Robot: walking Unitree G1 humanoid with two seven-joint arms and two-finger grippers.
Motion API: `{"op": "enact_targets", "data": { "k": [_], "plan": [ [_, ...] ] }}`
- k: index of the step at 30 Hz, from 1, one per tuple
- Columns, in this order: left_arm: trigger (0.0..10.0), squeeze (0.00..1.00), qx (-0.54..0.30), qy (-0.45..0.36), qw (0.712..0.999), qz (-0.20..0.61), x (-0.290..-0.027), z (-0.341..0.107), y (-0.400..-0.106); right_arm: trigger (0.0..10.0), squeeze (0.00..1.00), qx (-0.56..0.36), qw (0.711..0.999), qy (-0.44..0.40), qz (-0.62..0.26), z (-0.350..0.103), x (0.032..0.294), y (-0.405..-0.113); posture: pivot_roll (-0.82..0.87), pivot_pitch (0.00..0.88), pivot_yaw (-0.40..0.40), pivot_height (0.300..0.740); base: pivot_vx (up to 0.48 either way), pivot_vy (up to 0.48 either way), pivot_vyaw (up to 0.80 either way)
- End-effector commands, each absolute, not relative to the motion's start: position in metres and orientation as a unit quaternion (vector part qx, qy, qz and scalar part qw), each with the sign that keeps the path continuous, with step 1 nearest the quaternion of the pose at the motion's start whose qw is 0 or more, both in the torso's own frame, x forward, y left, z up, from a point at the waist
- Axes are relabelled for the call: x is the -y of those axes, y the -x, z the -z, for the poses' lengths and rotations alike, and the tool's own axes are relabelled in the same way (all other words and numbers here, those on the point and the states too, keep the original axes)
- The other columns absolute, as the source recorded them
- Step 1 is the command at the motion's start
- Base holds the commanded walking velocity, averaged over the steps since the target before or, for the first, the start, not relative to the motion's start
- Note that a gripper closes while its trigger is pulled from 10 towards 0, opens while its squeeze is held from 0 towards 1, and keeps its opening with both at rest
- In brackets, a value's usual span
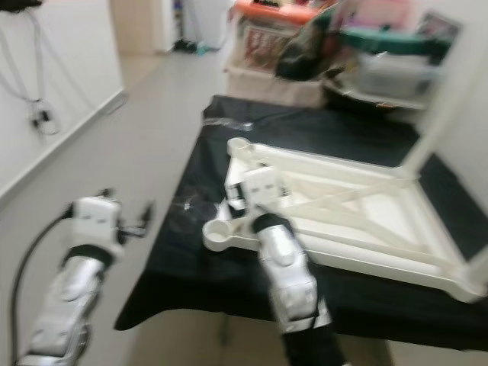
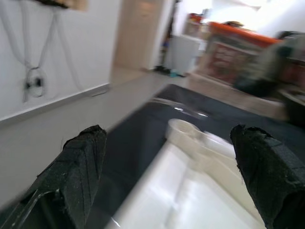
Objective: Building children table
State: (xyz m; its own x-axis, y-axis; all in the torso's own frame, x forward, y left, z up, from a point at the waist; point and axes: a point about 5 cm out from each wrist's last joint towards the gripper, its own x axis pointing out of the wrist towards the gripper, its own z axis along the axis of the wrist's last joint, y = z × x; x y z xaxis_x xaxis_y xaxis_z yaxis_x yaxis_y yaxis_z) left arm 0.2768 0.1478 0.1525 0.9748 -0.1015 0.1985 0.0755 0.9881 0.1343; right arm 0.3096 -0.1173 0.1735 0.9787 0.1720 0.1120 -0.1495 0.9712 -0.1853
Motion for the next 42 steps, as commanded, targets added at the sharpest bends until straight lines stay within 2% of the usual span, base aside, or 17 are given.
{"op": "enact_targets", "data": {
  "k": [1, 10, 14, 20, 22, 28, 42],
  "plan": [
    [10.0, 0.00, 0.093, -0.066, 0.993, 0.032, -0.154, -0.151, -0.276, 10.0, 0.00, 0.056, 0.993, 0.061, -0.089, -0.173, 0.109, -0.312, 0.22, 0.000, -0.118, 0.740, 0.356, 0.000, 0.80],
    [10.0, 0.00, 0.089, -0.071, 0.993, 0.025, -0.153, -0.150, -0.277, 10.0, 0.00, 0.029, 0.995, 0.040, -0.090, -0.173, 0.110, -0.316, 0.22, 0.000, -0.131, 0.740, 0.153, 0.000, 0.09],
    [10.0, 0.00, 0.077, -0.077, 0.994, 0.013, -0.155, -0.147, -0.280, 10.0, 0.00, -0.049, 0.999, -0.013, -0.014, -0.167, 0.122, -0.330, 0.22, 0.000, -0.141, 0.740, 0.000, 0.000, 0.00],
    [10.0, 0.00, 0.074, -0.078, 0.994, 0.017, -0.153, -0.146, -0.281, 10.0, 0.00, -0.092, 0.995, -0.043, 0.005, -0.162, 0.115, -0.332, 0.22, 0.000, -0.144, 0.740, 0.000, 0.000, 0.00],
    [10.0, 0.00, 0.072, -0.078, 0.994, 0.019, -0.153, -0.146, -0.282, 10.0, 0.00, -0.121, 0.991, -0.052, 0.015, -0.153, 0.108, -0.332, 0.22, 0.000, -0.148, 0.740, 0.000, 0.000, 0.00],
    [10.0, 0.00, 0.070, -0.080, 0.994, 0.021, -0.152, -0.146, -0.282, 10.0, 0.00, -0.184, 0.978, -0.093, 0.043, -0.131, 0.112, -0.330, 0.22, 0.000, -0.150, 0.740, 0.000, 0.000, 0.00],
    [10.0, 0.00, 0.065, -0.081, 0.994, 0.031, -0.148, -0.144, -0.284, 10.0, 0.00, -0.293, 0.949, -0.113, 0.015, -0.095, 0.116, -0.327, 0.22, 0.000, -0.150, 0.740, 0.000, 0.000, 0.00]
  ]
}}
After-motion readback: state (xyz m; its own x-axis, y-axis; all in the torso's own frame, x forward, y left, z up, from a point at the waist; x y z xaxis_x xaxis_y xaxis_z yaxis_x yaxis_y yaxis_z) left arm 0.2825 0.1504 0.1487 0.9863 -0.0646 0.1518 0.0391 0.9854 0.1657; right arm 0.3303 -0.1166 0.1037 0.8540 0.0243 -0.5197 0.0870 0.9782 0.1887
